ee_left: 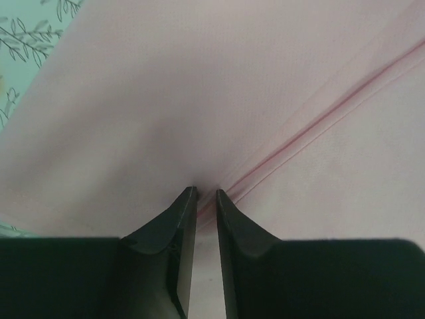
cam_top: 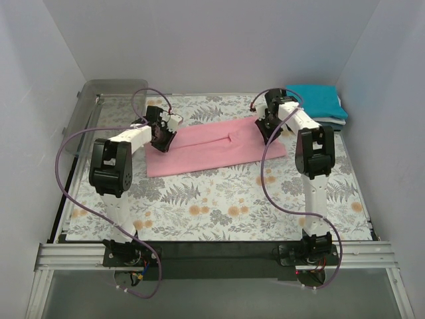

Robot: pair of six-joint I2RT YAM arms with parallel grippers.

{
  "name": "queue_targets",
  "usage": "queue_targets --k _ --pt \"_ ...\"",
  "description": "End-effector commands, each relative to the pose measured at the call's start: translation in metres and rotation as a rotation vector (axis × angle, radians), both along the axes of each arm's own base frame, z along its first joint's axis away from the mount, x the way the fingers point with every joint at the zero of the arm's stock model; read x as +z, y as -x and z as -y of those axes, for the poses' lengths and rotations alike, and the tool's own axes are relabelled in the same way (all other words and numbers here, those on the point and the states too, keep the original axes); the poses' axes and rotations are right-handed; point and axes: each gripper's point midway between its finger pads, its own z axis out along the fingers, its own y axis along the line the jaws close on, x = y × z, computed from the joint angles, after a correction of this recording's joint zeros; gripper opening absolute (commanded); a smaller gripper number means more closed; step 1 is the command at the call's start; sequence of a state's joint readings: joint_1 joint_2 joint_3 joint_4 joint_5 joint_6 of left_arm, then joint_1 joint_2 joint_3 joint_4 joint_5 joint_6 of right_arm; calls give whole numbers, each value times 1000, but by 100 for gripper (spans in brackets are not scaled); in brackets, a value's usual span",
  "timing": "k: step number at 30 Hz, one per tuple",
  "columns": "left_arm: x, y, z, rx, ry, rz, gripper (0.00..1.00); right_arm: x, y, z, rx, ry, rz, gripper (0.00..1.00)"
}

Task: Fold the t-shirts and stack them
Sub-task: Fold the tshirt

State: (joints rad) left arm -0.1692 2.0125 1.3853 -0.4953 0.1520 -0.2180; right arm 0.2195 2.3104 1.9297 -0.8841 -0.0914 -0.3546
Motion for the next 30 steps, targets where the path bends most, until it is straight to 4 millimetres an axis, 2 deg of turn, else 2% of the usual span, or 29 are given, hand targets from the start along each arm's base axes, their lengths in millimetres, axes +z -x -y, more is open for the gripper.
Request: queue_targets --k 1,2,3,5,6,7,8,9,11,12,14,15,16,17,18,20,23,24,25,27,28,30 --pt "-14 48 -14 -39 -54 -126 17 -21 -28 2 37 85 52 20" --pt "-18 65 -13 -47 -40 -176 16 -21 -35 2 45 113 73 19" --pt "-17 76 -6 -53 -9 -200 15 -20 -53 -1 56 121 122 20" --pt "-3 95 2 -72 19 -216 14 -13 -72 -8 74 147 193 19" --pt "-7 116 10 -93 25 -251 14 -5 -89 -15 78 139 261 19" --pt "6 129 20 -101 60 -258 14 12 -104 -22 81 134 331 19" --pt "9 141 27 -114 74 -279 14 23 -112 -34 93 119 383 20" --pt "11 157 42 -149 91 -304 14 53 -127 -43 90 92 485 20" --pt "29 178 63 -180 147 -326 15 82 -130 -59 106 61 566 21" --pt "37 184 76 -207 163 -320 16 123 -134 -64 99 29 660 22" --pt "52 182 84 -191 193 -305 17 143 -127 -64 90 1 691 25" --pt "59 177 86 -189 195 -292 17 169 -121 -63 85 -16 726 25" --pt "68 165 87 -182 182 -265 17 175 -114 -67 90 -49 721 25" --pt "74 157 89 -181 184 -243 17 163 -100 -68 102 -66 677 25" --pt "79 151 91 -186 185 -222 17 180 -87 -72 118 -113 685 25" --pt "86 134 96 -198 184 -169 18 175 -64 -86 140 -214 628 25" --pt "76 115 91 -217 128 -123 18 153 -39 -97 109 -284 523 23" --pt "72 109 89 -240 102 -98 19 136 -33 -98 96 -286 475 21" --pt "70 99 89 -248 89 -55 19 128 -28 -102 89 -304 439 20" --pt "63 89 82 -266 23 -20 19 102 -18 -105 40 -326 347 10" --pt "58 80 79 -268 0 1 19 95 -17 -105 18 -330 324 2" --pt "49 72 71 -277 -63 21 19 75 -14 -106 -33 -321 267 1"
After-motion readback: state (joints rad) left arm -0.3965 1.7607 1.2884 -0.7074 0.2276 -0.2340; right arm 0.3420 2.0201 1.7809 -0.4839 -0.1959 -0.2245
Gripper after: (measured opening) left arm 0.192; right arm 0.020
